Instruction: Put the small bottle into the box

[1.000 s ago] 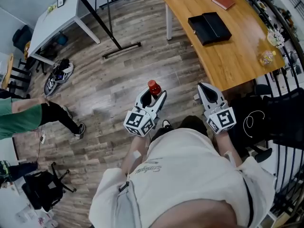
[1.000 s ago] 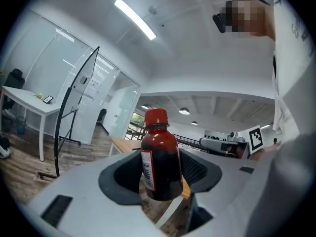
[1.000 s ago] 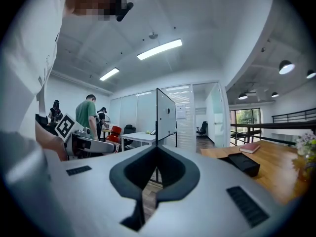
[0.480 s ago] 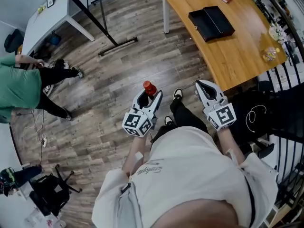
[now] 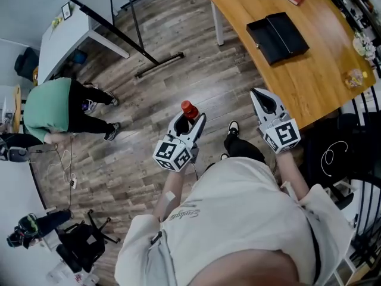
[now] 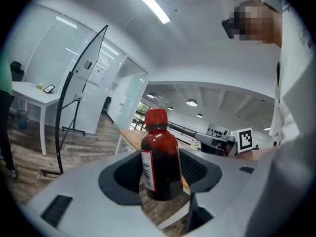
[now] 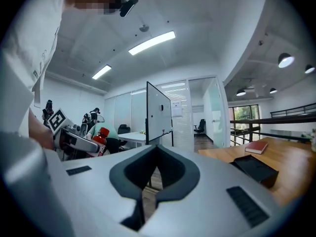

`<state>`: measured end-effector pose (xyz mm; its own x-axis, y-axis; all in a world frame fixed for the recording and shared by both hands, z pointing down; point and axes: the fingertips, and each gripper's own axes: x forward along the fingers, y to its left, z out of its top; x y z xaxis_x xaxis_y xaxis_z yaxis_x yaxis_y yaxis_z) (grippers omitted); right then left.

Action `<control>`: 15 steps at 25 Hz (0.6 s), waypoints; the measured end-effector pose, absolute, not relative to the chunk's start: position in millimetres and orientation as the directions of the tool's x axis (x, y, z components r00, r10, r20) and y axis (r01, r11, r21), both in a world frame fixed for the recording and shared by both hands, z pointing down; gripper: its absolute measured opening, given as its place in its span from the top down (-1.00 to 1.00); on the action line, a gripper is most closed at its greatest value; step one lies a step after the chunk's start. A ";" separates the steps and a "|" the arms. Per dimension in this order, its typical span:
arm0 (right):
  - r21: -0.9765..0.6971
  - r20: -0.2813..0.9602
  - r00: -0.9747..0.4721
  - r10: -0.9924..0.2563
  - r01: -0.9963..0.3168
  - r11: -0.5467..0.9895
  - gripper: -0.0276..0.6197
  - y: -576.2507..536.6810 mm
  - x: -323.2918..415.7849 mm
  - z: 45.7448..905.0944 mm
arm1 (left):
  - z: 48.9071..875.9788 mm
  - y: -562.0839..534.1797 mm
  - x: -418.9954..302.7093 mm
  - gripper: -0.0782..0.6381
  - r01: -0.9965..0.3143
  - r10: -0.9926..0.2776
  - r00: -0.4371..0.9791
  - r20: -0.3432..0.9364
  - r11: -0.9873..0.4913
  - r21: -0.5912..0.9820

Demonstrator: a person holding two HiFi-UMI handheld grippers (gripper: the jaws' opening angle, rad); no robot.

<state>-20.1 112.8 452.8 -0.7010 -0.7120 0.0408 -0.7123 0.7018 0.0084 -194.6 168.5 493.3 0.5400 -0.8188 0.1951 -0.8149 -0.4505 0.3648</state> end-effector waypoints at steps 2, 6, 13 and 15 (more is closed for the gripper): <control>0.004 0.042 -0.708 -0.705 -0.706 0.709 0.94 95.9 -20.1 454.5 | 487.3 143.5 -187.2 0.13 -0.807 -0.808 0.557 0.195 -0.470 0.358; -0.065 0.037 -0.689 -0.724 -0.725 0.686 0.94 53.9 -2.3 457.8 | 473.9 94.0 -161.2 0.13 -0.782 -0.784 0.597 0.171 -0.521 0.341; -0.043 0.044 -0.666 -0.745 -0.746 0.665 0.94 -3.6 2.5 455.5 | 469.1 39.3 -138.3 0.13 -0.742 -0.742 0.651 0.160 -0.580 0.336; -0.040 0.052 -0.663 -0.747 -0.749 0.662 0.94 -10.3 -0.1 457.0 | 470.4 28.6 -140.7 0.13 -0.740 -0.737 0.656 0.164 -0.584 0.335</control>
<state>-0.1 -10.3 457.0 -0.6629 -0.7469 0.0521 -0.7487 0.6617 -0.0403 -140.7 28.6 470.4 0.6557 -0.7370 0.1643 -0.7398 -0.5837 0.3346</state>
